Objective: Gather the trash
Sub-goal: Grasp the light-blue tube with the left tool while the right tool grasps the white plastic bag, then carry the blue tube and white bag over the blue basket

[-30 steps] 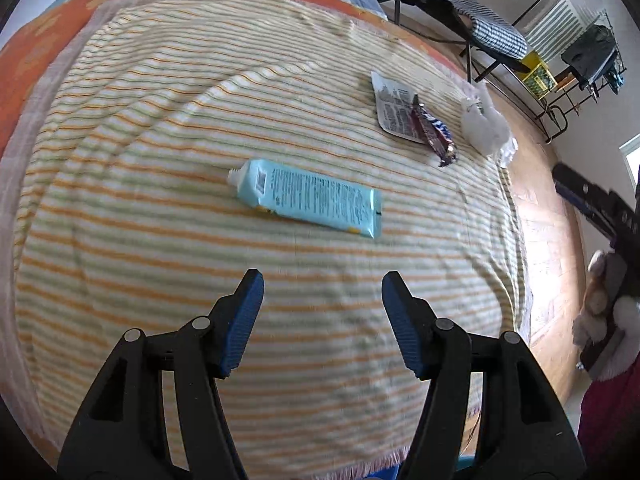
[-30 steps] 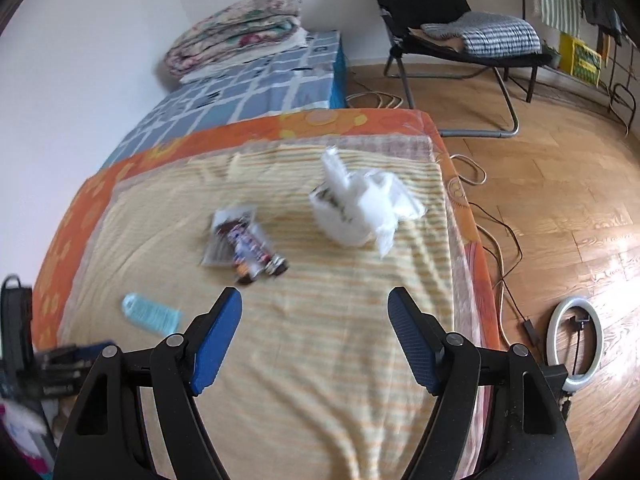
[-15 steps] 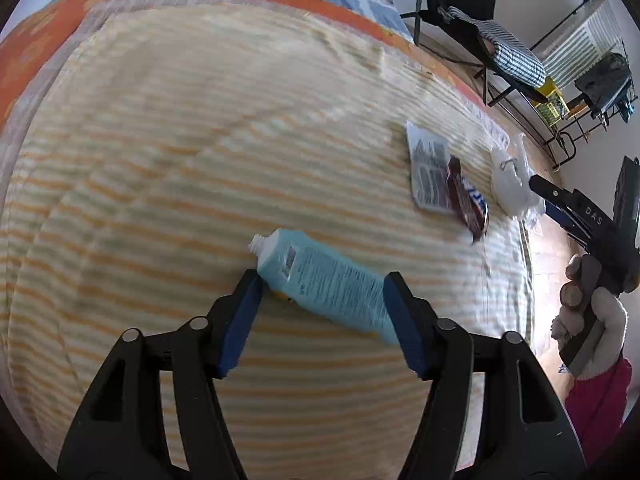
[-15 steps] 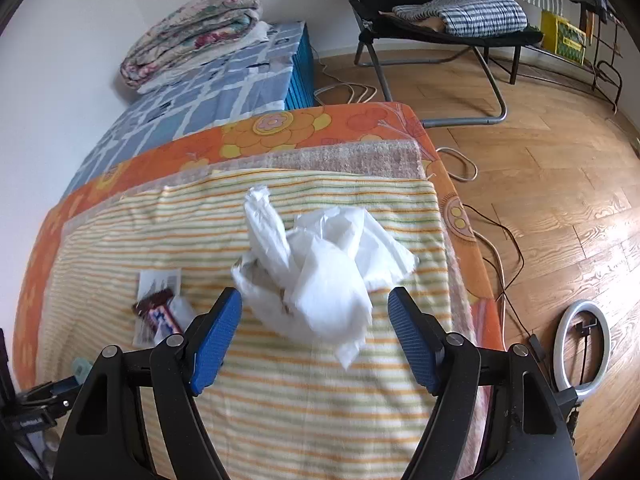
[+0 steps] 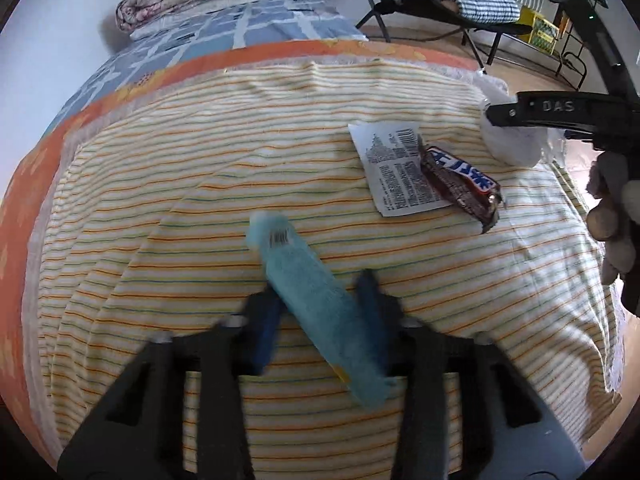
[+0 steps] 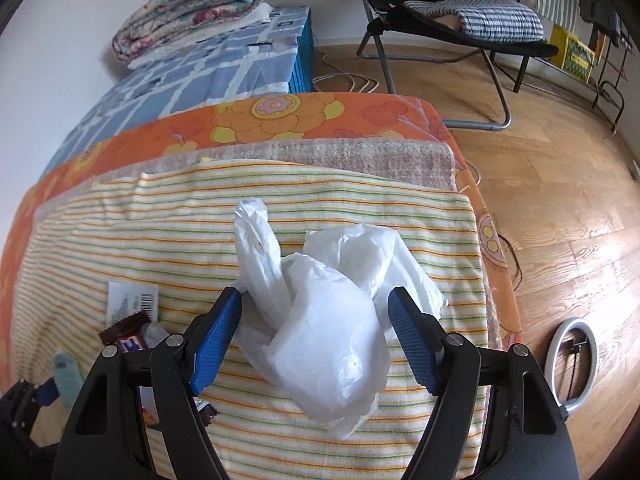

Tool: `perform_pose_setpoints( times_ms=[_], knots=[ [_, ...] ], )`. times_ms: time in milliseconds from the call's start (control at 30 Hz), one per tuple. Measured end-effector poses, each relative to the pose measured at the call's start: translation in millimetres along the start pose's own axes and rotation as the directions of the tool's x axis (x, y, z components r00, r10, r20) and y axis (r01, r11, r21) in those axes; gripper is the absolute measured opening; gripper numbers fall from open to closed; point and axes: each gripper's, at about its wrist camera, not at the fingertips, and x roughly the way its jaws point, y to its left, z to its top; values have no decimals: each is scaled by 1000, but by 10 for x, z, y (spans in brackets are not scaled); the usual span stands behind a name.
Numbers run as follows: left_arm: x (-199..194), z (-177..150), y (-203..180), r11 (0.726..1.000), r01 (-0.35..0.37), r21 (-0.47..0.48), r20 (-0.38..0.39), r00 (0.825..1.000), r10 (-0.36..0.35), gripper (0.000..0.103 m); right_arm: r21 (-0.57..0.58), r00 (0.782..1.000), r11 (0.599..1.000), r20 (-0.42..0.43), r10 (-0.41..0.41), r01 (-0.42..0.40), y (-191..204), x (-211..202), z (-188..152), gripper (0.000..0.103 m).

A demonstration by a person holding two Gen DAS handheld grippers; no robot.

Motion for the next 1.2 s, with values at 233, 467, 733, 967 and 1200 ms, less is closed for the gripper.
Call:
perform_pose_setpoints(
  times_ms=[233, 467, 733, 967, 1200],
  knots=[
    [-128, -66, 146, 993, 99, -66, 12, 995, -99, 5, -21, 999, 999, -15, 35, -36, 1, -83, -100, 37],
    [-437, -153, 257, 984, 148, -100, 41, 989, -144, 5, -12, 994, 995, 34, 101, -101, 3, -413, -214, 33],
    [-1064, -421, 307, 968, 162, -192, 131, 982, -138, 5, -72, 978, 981, 98, 186, -179, 250, -1136, -446, 33],
    [-1623, -1117, 318, 921, 226, -317, 195, 966, -170, 5, -197, 965, 955, 97, 243, -221, 687, -1804, -974, 33],
    [-1939, -1769, 233, 923, 221, -315, 169, 970, -174, 5, -238, 955, 929, 21, 297, -283, 1012, -2154, -1669, 33]
  ],
)
